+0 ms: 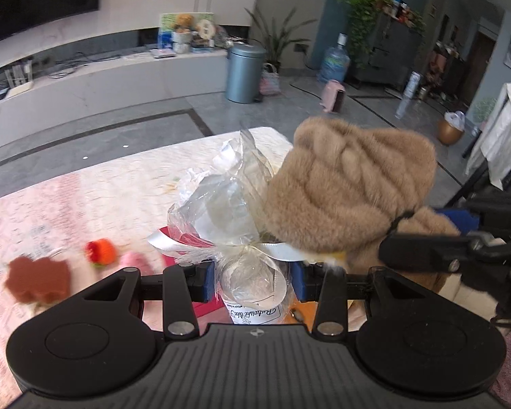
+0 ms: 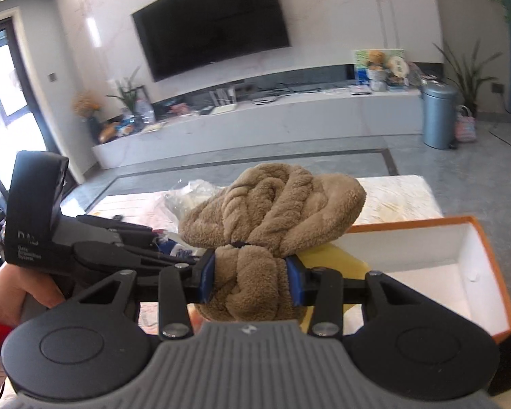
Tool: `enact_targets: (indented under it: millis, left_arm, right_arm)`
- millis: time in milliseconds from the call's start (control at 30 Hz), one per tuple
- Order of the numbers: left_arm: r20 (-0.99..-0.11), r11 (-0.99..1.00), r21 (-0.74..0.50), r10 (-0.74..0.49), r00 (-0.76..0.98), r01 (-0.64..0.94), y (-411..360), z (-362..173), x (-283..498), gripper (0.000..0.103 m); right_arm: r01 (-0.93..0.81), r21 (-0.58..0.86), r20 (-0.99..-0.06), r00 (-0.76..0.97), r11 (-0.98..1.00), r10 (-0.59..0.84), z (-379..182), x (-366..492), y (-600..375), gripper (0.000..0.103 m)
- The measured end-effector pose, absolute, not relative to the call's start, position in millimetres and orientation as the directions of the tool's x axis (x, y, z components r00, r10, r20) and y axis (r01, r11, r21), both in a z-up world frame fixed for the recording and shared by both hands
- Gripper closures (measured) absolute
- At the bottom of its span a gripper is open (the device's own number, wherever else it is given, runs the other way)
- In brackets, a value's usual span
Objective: Organize soft objects
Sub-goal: 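Carry the towel and plastic bag with both tools over the orange box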
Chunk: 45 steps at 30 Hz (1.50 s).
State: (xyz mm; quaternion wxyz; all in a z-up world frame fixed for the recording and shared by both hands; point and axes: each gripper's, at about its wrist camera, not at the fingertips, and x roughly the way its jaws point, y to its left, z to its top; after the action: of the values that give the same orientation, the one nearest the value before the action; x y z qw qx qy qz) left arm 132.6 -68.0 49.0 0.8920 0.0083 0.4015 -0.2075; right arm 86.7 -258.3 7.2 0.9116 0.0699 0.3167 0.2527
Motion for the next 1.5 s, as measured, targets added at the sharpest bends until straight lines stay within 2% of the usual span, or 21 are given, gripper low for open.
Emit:
enact_targets:
  millis: [133, 200, 333, 400, 500, 633, 667, 700, 733, 900, 1067, 1500]
  left_arm:
    - [-0.722, 0.927, -0.152, -0.341, 0.602, 0.342, -51, 42, 125, 0.055]
    - [-0.729, 0.93, -0.158, -0.337, 0.596, 0.333, -45, 35, 125, 0.055]
    - [-0.741, 0.934, -0.185, -0.338, 0.581, 0.306, -34, 20, 126, 0.056]
    - [-0.739, 0.929, -0.216, -0.357, 0.57, 0.302, -27, 17, 128, 0.056]
    - [-0.737, 0.918, -0.244, -0.385, 0.556, 0.314, -20, 15, 124, 0.056]
    - [-0.741, 0.914, -0.247, -0.393, 0.544, 0.323, -21, 7, 123, 0.056]
    - [-0.745, 0.913, -0.245, -0.392, 0.54, 0.325, -21, 5, 122, 0.056]
    - [-0.75, 0.914, -0.237, -0.387, 0.537, 0.328, -22, 3, 121, 0.056]
    - [-0.753, 0.913, -0.238, -0.39, 0.531, 0.332, -22, 0, 121, 0.056]
    - [-0.755, 0.897, -0.261, -0.42, 0.504, 0.357, -24, -3, 122, 0.056]
    - [-0.749, 0.884, -0.264, -0.44, 0.495, 0.386, -37, 2, 129, 0.056]
    - [-0.739, 0.82, -0.27, -0.513, 0.437, 0.505, -110, 18, 180, 0.056]
  right_arm:
    - [-0.451, 0.324, -0.569, 0.609, 0.831, 0.553, -10, 90, -233, 0.058]
    - [-0.481, 0.296, -0.593, 0.585, 0.825, 0.553, -19, 91, -218, 0.048]
    - [-0.518, 0.202, -0.649, 0.565, 0.831, 0.51, -37, 92, -194, 0.042]
    - [-0.536, 0.175, -0.671, 0.549, 0.826, 0.498, -43, 95, -188, 0.031]
    - [-0.541, 0.159, -0.703, 0.525, 0.826, 0.479, -49, 101, -185, 0.022]
    - [-0.542, 0.163, -0.757, 0.468, 0.825, 0.457, -61, 106, -183, 0.024]
    - [-0.534, 0.154, -0.769, 0.463, 0.831, 0.44, -64, 106, -183, 0.029]
    - [-0.53, 0.14, -0.779, 0.463, 0.837, 0.423, -67, 106, -183, 0.041]
    - [-0.519, 0.134, -0.782, 0.468, 0.844, 0.412, -69, 104, -183, 0.045]
    - [-0.491, 0.159, -0.787, 0.461, 0.856, 0.411, -70, 103, -199, 0.055]
    - [-0.457, 0.123, -0.779, 0.506, 0.881, 0.371, -60, 103, -212, 0.058]
    - [-0.274, 0.025, -0.758, 0.621, 0.962, 0.196, -41, 139, -288, 0.059]
